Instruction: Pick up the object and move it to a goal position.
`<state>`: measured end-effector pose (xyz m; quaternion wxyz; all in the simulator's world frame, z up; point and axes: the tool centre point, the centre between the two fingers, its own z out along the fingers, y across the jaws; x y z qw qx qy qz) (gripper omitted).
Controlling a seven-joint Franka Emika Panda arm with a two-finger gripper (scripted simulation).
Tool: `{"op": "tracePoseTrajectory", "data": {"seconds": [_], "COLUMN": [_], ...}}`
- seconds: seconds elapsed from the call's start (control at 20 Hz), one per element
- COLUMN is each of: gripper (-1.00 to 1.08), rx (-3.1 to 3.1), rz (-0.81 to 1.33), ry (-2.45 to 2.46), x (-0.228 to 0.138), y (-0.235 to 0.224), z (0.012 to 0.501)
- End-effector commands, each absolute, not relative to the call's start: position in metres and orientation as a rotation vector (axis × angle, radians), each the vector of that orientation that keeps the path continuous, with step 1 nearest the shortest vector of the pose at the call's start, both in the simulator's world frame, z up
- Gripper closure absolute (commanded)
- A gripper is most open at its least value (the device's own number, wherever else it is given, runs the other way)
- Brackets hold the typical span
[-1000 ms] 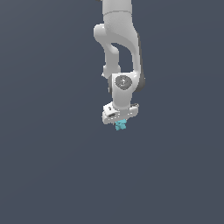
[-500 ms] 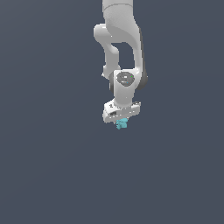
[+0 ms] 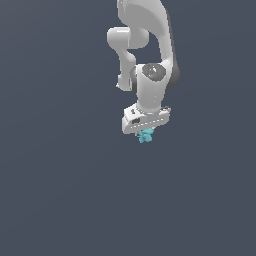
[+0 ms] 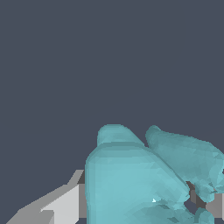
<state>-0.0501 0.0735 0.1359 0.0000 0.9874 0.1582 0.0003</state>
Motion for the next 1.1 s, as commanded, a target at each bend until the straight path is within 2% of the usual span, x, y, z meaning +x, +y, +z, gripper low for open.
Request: {"op": "tracePoseTrajectory", "data": {"seconds": [0.0, 1.05], "gripper": [1.08, 1.08], "rx": [3.102, 3.102], "rz": [0.001, 0.000], "ry": [0.497, 0.496], "x": [-0.045, 0.005], "y": [0.081, 0.142], "z": [0.161, 0.356]}}
